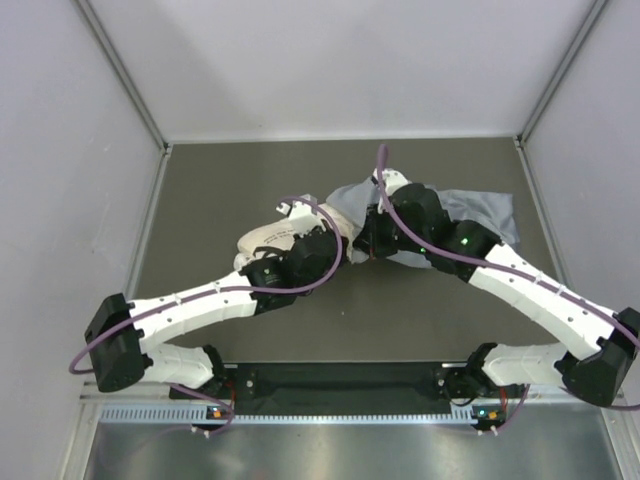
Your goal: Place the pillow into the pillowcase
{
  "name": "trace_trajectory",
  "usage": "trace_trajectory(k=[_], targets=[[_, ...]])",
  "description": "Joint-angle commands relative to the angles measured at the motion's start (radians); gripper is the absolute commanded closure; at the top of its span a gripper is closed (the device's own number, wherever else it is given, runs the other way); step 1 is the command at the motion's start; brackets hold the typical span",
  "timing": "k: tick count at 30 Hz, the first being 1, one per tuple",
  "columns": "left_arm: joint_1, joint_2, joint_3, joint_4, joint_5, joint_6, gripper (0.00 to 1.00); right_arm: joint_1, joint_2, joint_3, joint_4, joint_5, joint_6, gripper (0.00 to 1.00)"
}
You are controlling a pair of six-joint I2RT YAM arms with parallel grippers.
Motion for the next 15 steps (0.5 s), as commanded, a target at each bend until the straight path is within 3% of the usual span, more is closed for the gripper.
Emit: trace_trajectory(k=[1, 4, 5, 8, 10, 12, 15], targets=[[0.003, -0.03, 0.111, 0.112, -0.009, 0.047, 1.0, -0.004, -0.038, 0.178, 0.0, -0.062, -0.007, 1.0], [0.005, -0.007, 0.169, 0.105, 0.041, 0.074, 1.0, -0.004, -0.024, 0.245, -0.035, -0.036, -0.018, 1.0], [0.003, -0.001, 0.201, 0.03, 0.044, 0.077, 1.0, -0.004, -0.021, 0.252, -0.046, -0.007, -0.021, 1.0], [0.035, -0.001, 0.26, -0.103, 0.057, 0.079, 0.58, -0.015, -0.018, 0.231, -0.051, 0.004, -0.022, 1.0], [0.151, -0.006, 0.277, -0.269, 0.185, 0.053, 0.31, -0.029, -0.016, 0.18, -0.036, 0.004, -0.015, 1.0], [0.235, -0.047, 0.263, -0.361, 0.312, 0.06, 0.27, -0.055, -0.016, 0.11, -0.009, 0.006, -0.01, 1.0], [0.333, -0.13, 0.257, -0.487, 0.337, 0.14, 0.18, -0.095, -0.004, 0.035, 0.046, -0.019, -0.001, 1.0]])
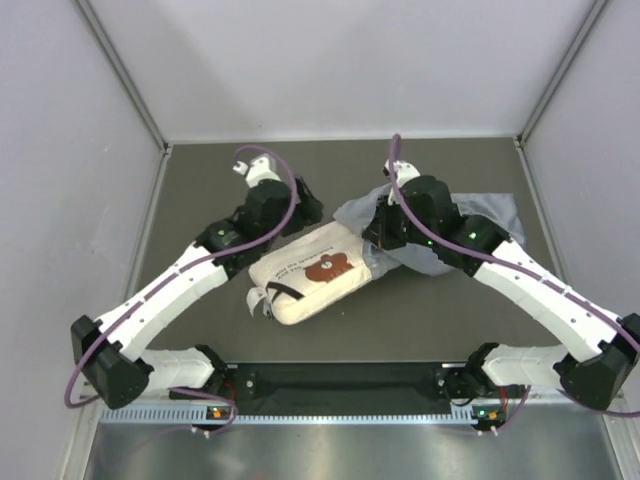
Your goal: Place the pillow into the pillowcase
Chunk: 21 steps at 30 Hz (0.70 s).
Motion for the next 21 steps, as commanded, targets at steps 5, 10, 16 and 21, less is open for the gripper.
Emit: trace_trajectory(k=[5, 10, 16, 21], targets=[[0.131, -0.186, 0.066, -0.449, 0.057, 0.134, 0.13, -0.065, 0.055, -0.088, 0.129, -0.054, 0.006, 1.0], [0.131, -0.293, -0.14, -0.484, 0.112, 0.036, 0.12, -0.088, 0.098, -0.086, 0.152, -0.057, 0.009, 1.0], [0.132, -0.409, -0.352, -0.562, 0.029, -0.249, 0.01, -0.109, 0.109, -0.094, 0.161, -0.057, 0.006, 1.0], [0.134, -0.447, -0.444, -0.535, 0.031, -0.351, 0.01, -0.117, 0.105, -0.108, 0.172, -0.059, 0.009, 1.0]])
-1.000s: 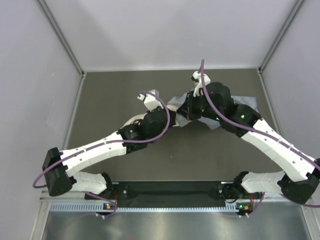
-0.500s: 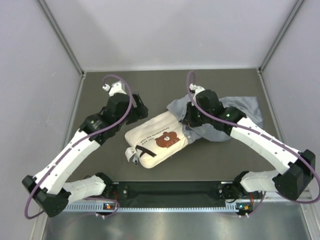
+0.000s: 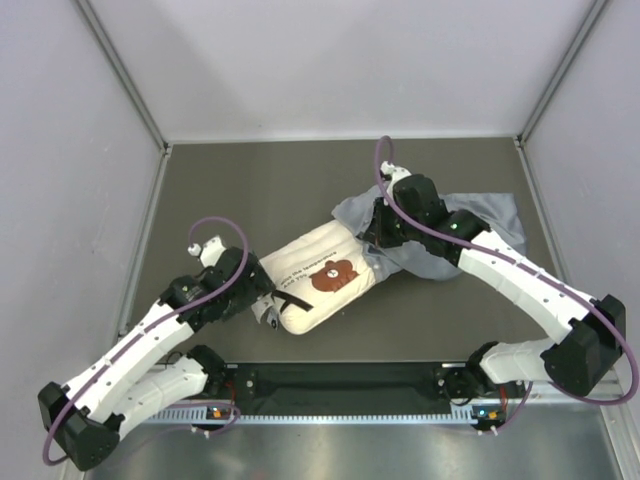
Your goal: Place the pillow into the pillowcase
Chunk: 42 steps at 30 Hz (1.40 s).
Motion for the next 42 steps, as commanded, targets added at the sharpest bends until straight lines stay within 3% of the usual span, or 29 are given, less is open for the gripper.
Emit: trace_trajectory(k=[1, 7, 14, 15, 16, 18, 19, 22, 25, 31, 37, 40, 41, 42], targets=[[0.003, -0.019, -0.056, 0.044, 0.002, -0.121, 0.02, -0.022, -0.003, -0.004, 0.114, 0.007, 0.009, 1.0], [0.005, 0.021, -0.189, 0.424, 0.143, -0.187, 0.01, -0.013, -0.015, -0.005, 0.117, -0.029, 0.015, 1.0], [-0.003, 0.186, -0.202, 0.679, 0.141, -0.204, 0.02, 0.011, -0.054, 0.016, 0.069, -0.03, 0.007, 1.0], [-0.011, 0.202, -0.205, 0.713, 0.131, -0.202, 0.07, 0.018, -0.058, 0.029, 0.063, -0.03, 0.002, 1.0], [-0.024, 0.215, -0.208, 0.744, 0.116, -0.204, 0.26, 0.024, -0.06, 0.038, 0.045, -0.03, 0.001, 1.0], [-0.047, 0.251, -0.203, 0.838, 0.03, -0.189, 0.49, 0.048, -0.054, 0.065, 0.027, -0.032, -0.004, 1.0], [-0.053, 0.272, -0.188, 0.857, -0.005, -0.186, 0.68, 0.059, -0.051, 0.076, 0.013, -0.03, -0.007, 1.0], [-0.058, 0.318, -0.148, 0.946, -0.073, -0.164, 1.0, 0.109, -0.047, 0.102, -0.013, -0.025, -0.004, 1.0], [-0.069, 0.385, -0.081, 1.034, -0.093, -0.149, 1.0, 0.168, -0.034, 0.137, -0.044, -0.019, -0.011, 1.0], [-0.153, 0.507, 0.128, 1.003, -0.171, -0.109, 1.0, 0.274, 0.02, 0.217, -0.107, -0.03, -0.034, 1.0], [-0.181, 0.545, 0.209, 0.976, -0.167, -0.09, 1.0, 0.314, -0.009, 0.164, -0.087, -0.041, -0.01, 0.99], [-0.179, 0.515, 0.182, 0.918, -0.217, -0.06, 1.0, 0.314, -0.075, 0.061, -0.086, -0.018, 0.007, 0.79], [-0.179, 0.506, 0.171, 0.914, -0.239, -0.037, 1.0, 0.314, -0.108, 0.002, -0.09, -0.015, 0.013, 0.62], [-0.179, 0.496, 0.159, 0.911, -0.247, -0.028, 1.0, 0.314, -0.124, -0.023, -0.095, -0.012, 0.016, 0.54]])
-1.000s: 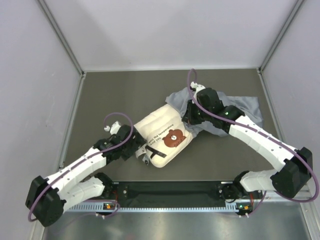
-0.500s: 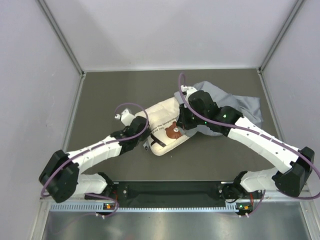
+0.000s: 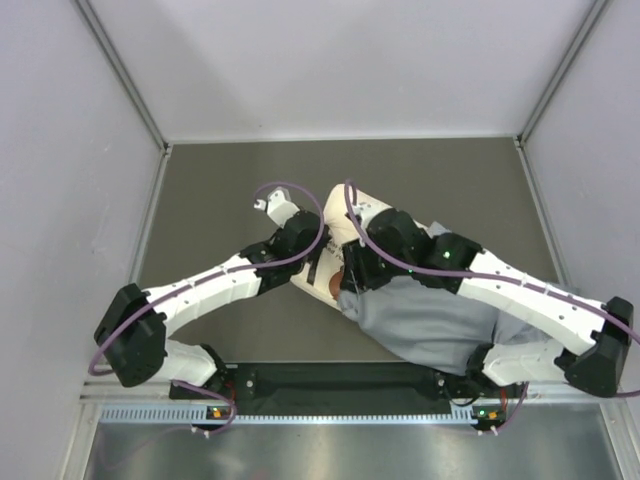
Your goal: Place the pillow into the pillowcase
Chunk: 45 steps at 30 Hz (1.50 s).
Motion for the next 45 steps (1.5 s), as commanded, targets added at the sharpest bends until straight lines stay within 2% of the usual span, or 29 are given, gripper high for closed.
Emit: trace_trajectory(k=[1, 2, 6, 9, 12, 16, 22, 25, 29, 30, 31, 36, 37, 42, 43, 45], targets=[[-0.006, -0.067, -0.026, 0.055, -0.055, 0.038, 1.0, 0.012, -0.122, -0.107, 0.046, 0.004, 0.03, 0.48], [-0.005, -0.073, -0.035, 0.048, -0.058, 0.048, 1.0, 0.01, -0.138, -0.118, 0.03, 0.022, 0.042, 0.44], [-0.006, -0.104, -0.098, -0.011, -0.055, 0.064, 1.0, -0.031, -0.207, -0.103, -0.065, 0.097, 0.058, 0.41], [-0.006, -0.155, -0.171, -0.027, -0.024, 0.053, 1.0, -0.09, -0.233, -0.043, -0.175, 0.195, 0.062, 0.4], [-0.024, -0.198, -0.263, -0.015, 0.01, 0.007, 1.0, -0.172, -0.218, 0.006, -0.217, 0.252, 0.03, 0.33], [-0.148, -0.26, -0.365, 0.005, -0.059, -0.065, 1.0, -0.228, -0.047, 0.094, -0.26, 0.372, -0.022, 0.27], [-0.259, -0.288, -0.383, -0.022, -0.133, -0.097, 1.0, -0.229, 0.182, 0.114, -0.289, 0.496, -0.016, 0.23], [-0.302, -0.284, -0.374, -0.059, -0.162, -0.097, 1.0, -0.231, 0.221, 0.06, -0.303, 0.573, -0.001, 0.21], [-0.307, -0.281, -0.371, -0.068, -0.184, -0.086, 1.0, -0.243, 0.23, -0.023, -0.304, 0.625, 0.025, 0.22], [-0.307, -0.281, -0.368, -0.074, -0.187, -0.085, 1.0, -0.249, 0.232, -0.041, -0.306, 0.645, 0.027, 0.23], [-0.305, -0.282, -0.367, -0.079, -0.19, -0.083, 1.0, -0.26, 0.233, -0.047, -0.301, 0.649, 0.025, 0.29], [-0.307, -0.302, -0.351, -0.126, -0.219, -0.074, 1.0, -0.277, 0.273, -0.037, -0.283, 0.675, 0.005, 0.46], [-0.307, -0.305, -0.351, -0.134, -0.223, -0.073, 1.0, -0.277, 0.279, -0.032, -0.283, 0.682, 0.001, 0.56], [-0.305, -0.34, -0.356, -0.16, -0.253, -0.067, 1.0, -0.277, 0.294, -0.015, -0.219, 0.696, -0.027, 0.84], [-0.307, -0.342, -0.356, -0.162, -0.259, -0.059, 1.0, -0.278, 0.29, -0.011, -0.199, 0.689, -0.053, 1.0], [-0.307, -0.342, -0.359, -0.159, -0.274, -0.056, 1.0, -0.274, 0.241, -0.012, -0.095, 0.633, -0.097, 1.0]])
